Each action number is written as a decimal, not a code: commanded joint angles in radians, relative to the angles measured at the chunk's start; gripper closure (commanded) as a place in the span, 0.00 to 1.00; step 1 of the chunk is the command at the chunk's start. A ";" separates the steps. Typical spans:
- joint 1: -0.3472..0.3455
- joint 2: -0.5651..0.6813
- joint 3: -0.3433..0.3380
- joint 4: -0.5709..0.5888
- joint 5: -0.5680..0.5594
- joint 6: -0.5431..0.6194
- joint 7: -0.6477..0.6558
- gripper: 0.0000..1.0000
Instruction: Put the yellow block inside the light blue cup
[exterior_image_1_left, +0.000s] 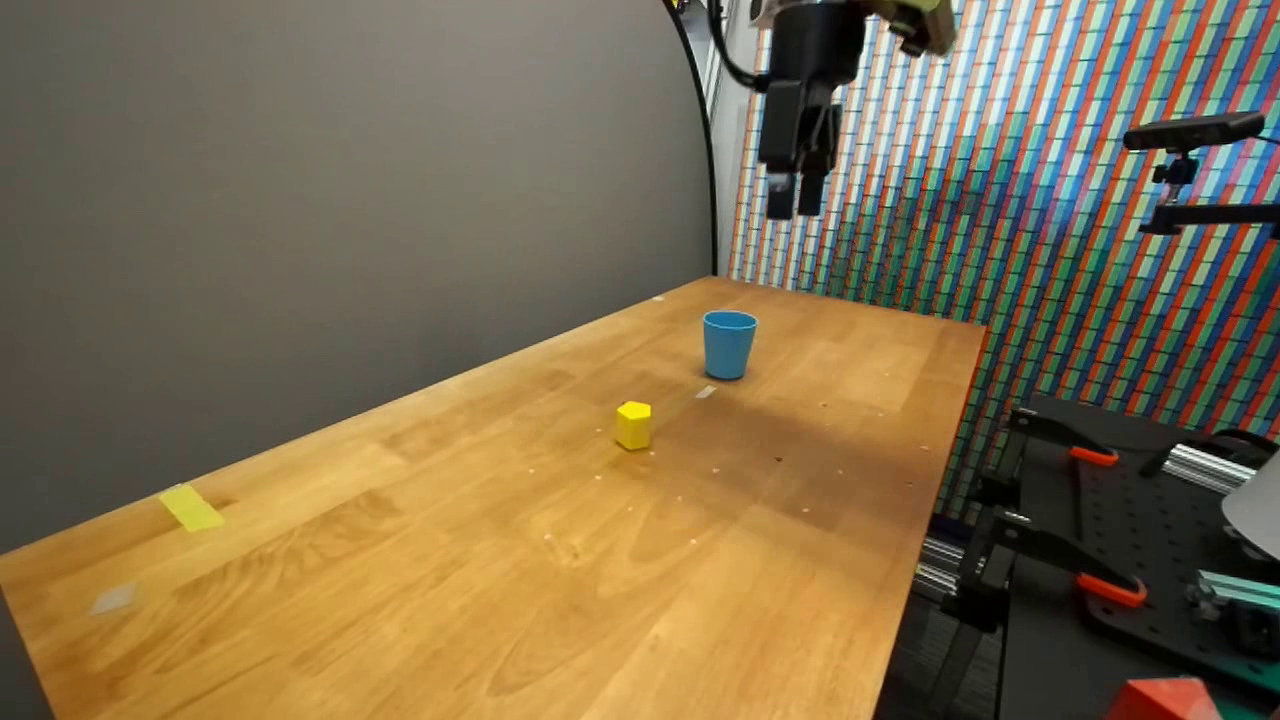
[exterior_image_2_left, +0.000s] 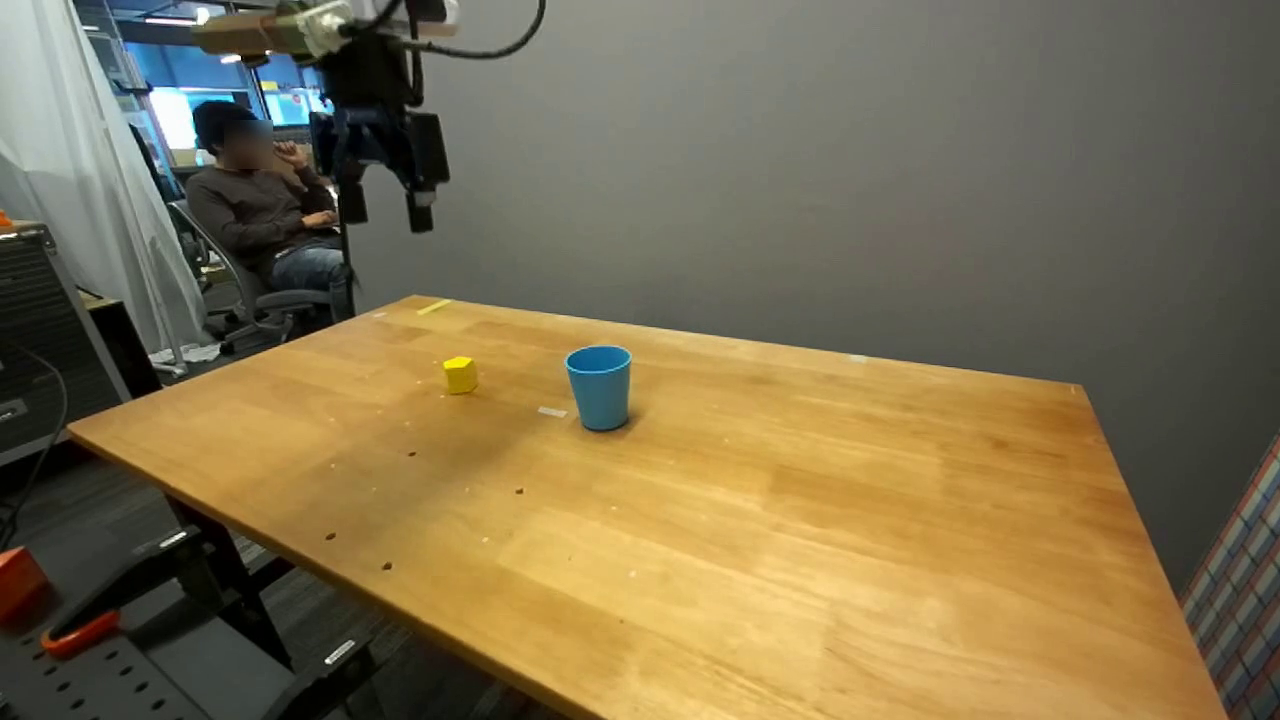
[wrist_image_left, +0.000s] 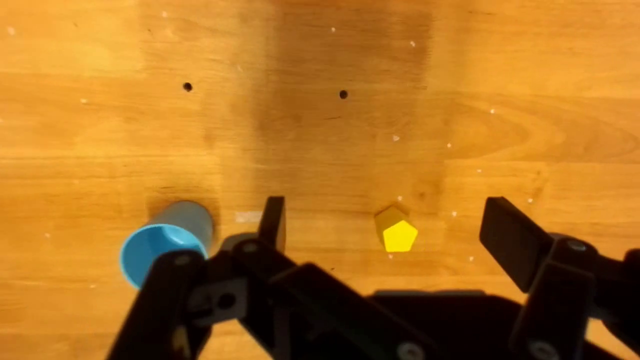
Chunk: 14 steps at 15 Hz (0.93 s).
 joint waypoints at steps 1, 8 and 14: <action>0.031 0.252 0.035 0.147 0.013 0.070 -0.017 0.00; 0.066 0.529 0.065 0.317 -0.038 0.178 -0.014 0.00; 0.063 0.661 0.073 0.407 -0.029 0.181 -0.058 0.00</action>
